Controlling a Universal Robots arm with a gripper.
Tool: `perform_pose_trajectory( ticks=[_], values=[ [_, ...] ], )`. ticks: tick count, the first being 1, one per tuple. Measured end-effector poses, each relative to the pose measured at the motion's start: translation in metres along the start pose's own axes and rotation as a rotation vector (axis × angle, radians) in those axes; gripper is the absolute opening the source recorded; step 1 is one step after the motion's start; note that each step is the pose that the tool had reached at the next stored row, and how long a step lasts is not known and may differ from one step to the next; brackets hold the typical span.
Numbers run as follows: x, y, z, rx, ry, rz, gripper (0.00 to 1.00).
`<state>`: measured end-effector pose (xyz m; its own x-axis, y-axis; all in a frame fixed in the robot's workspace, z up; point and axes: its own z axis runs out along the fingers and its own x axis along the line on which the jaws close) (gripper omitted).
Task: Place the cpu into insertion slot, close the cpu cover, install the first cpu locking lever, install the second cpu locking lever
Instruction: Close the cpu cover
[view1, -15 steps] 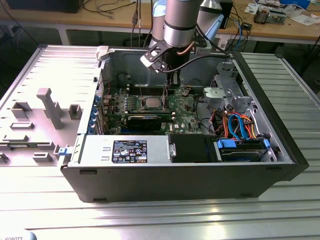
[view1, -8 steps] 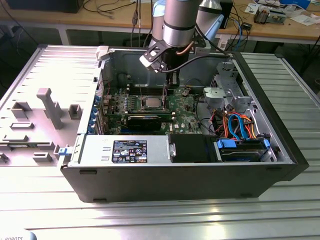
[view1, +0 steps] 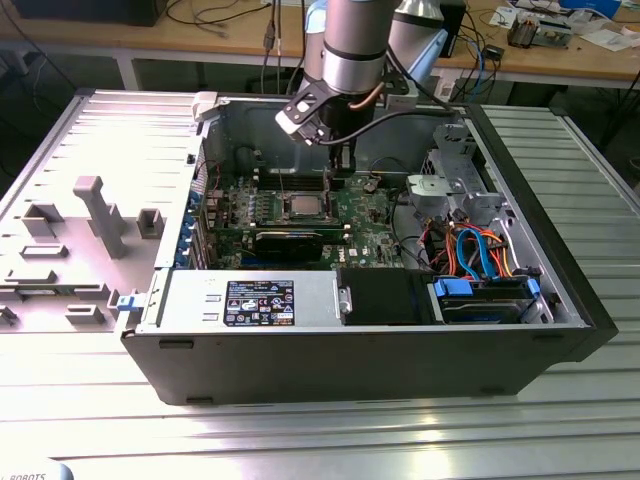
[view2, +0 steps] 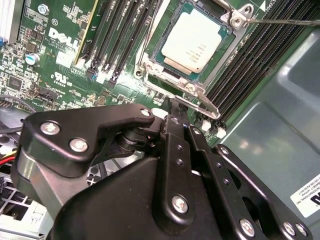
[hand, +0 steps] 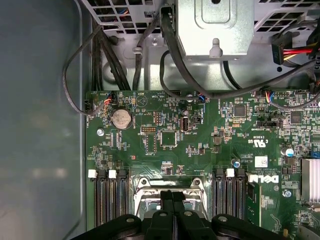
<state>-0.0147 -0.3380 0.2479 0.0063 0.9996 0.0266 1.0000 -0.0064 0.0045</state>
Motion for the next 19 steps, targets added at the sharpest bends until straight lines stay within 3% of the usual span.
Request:
perform_pose_trajectory(
  ticks=[14,19],
  values=[
    [-0.0001,-0.0038,0.0002,0.0,0.0,0.0,0.11],
    [-0.0001,-0.0154,0.0026,-0.0001,0.0001,0.0,0.11]
  ],
)
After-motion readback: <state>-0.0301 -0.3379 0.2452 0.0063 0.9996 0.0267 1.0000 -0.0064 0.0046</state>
